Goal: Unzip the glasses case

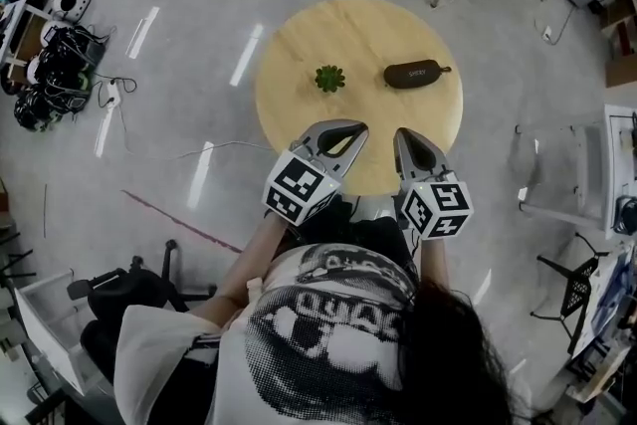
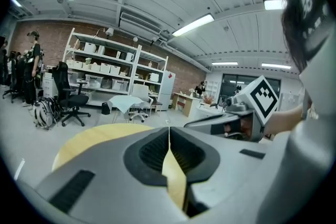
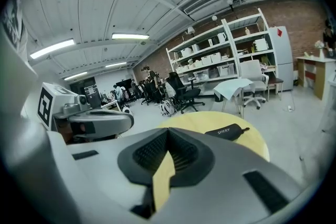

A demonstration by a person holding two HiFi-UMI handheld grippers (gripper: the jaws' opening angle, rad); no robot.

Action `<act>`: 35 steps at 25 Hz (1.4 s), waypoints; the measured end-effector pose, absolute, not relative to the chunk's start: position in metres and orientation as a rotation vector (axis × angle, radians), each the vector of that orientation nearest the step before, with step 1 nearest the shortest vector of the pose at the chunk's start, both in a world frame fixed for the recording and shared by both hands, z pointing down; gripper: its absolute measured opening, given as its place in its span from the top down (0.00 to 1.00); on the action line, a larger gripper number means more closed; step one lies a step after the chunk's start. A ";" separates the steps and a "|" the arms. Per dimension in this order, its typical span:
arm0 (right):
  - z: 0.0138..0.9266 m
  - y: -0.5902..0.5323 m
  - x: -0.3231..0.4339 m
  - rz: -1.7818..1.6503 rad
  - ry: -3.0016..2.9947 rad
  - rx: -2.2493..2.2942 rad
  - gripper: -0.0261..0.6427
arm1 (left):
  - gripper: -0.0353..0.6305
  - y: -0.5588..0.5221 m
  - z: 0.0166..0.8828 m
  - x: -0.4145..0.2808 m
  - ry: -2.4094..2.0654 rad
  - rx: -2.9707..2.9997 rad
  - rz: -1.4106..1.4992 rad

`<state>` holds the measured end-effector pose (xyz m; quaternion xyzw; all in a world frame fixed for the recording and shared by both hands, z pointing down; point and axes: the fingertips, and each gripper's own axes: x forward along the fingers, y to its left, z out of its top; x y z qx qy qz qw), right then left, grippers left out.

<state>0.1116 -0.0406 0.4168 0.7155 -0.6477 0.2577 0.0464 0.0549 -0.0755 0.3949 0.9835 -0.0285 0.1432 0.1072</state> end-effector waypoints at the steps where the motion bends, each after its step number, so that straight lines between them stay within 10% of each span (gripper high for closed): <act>1: 0.417 -0.043 0.111 0.787 -1.972 2.183 0.97 | 0.93 -0.079 0.397 0.055 -0.082 2.893 0.424; 24: 0.467 -0.065 0.216 0.689 -1.953 1.892 0.96 | 0.93 -0.092 0.488 0.124 -0.190 2.819 0.615; 35: 0.530 -0.117 0.260 0.520 -2.087 1.201 0.74 | 0.92 -0.113 0.556 0.171 -0.375 2.712 0.857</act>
